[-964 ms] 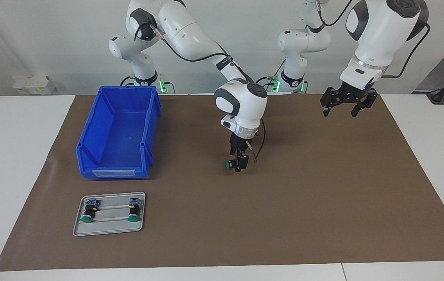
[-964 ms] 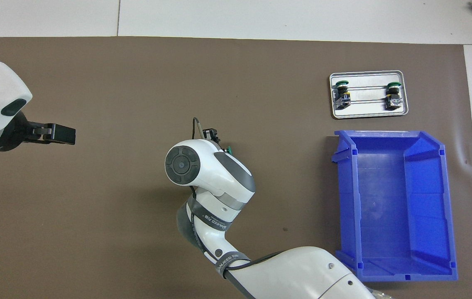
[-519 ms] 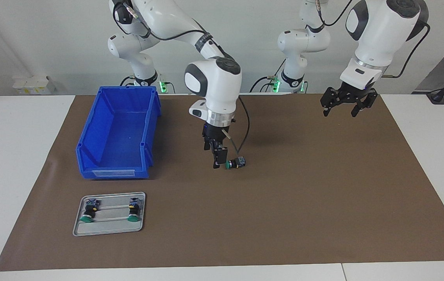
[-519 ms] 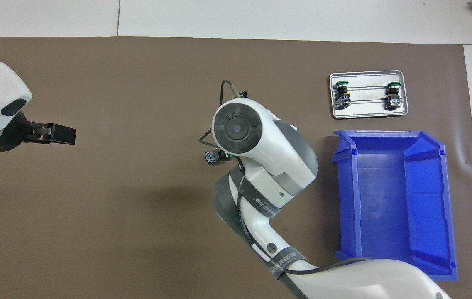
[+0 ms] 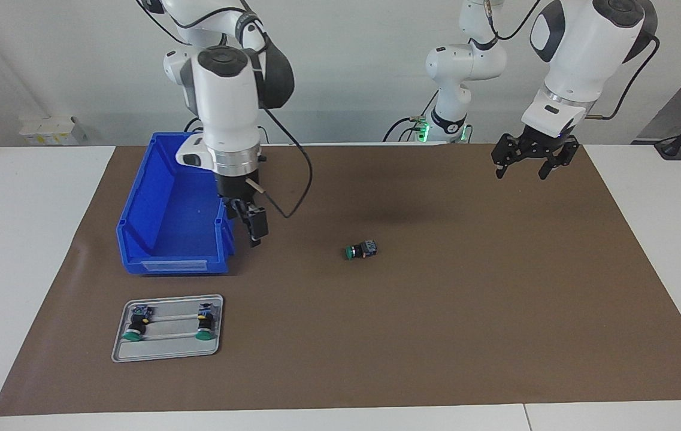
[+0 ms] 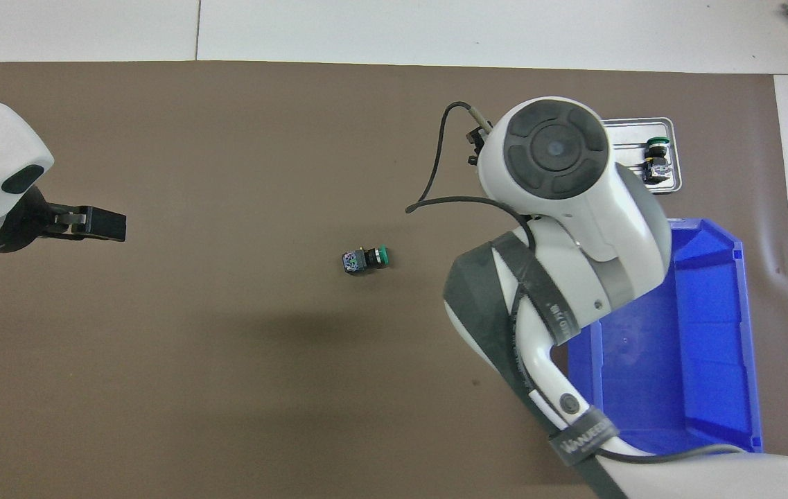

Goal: Place and press button with both arms

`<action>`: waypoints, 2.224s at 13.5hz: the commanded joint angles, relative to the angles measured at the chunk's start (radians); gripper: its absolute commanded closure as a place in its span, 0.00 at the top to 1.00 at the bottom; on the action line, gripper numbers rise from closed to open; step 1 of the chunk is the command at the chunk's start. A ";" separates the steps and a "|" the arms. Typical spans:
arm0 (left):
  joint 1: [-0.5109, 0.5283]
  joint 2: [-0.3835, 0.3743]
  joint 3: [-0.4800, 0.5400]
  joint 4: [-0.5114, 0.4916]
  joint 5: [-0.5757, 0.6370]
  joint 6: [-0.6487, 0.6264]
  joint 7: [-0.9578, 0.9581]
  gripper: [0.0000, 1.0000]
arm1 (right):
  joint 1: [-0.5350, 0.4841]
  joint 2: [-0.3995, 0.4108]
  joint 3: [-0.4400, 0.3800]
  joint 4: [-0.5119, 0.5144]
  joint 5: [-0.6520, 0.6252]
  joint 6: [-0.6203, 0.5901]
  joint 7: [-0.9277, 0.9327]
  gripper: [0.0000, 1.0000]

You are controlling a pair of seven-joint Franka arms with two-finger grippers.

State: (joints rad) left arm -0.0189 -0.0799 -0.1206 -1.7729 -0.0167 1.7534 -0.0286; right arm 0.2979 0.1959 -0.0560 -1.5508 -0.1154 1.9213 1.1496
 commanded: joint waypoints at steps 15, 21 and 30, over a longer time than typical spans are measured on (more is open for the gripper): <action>-0.229 -0.037 -0.028 -0.097 -0.025 0.225 0.019 1.00 | -0.284 -0.162 0.004 0.017 0.096 -0.272 -0.968 1.00; -0.341 0.089 -0.028 -0.131 -0.138 0.441 0.392 1.00 | -0.283 -0.176 0.015 -0.005 0.095 -0.306 -1.027 1.00; -0.440 0.215 -0.027 -0.220 -0.138 0.664 0.809 1.00 | -0.283 -0.191 0.015 -0.035 0.094 -0.289 -1.030 1.00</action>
State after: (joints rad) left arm -0.4313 0.1287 -0.1652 -1.9528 -0.1438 2.3594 0.7222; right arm 0.0205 0.0389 -0.0450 -1.5438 -0.0255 1.6121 0.1465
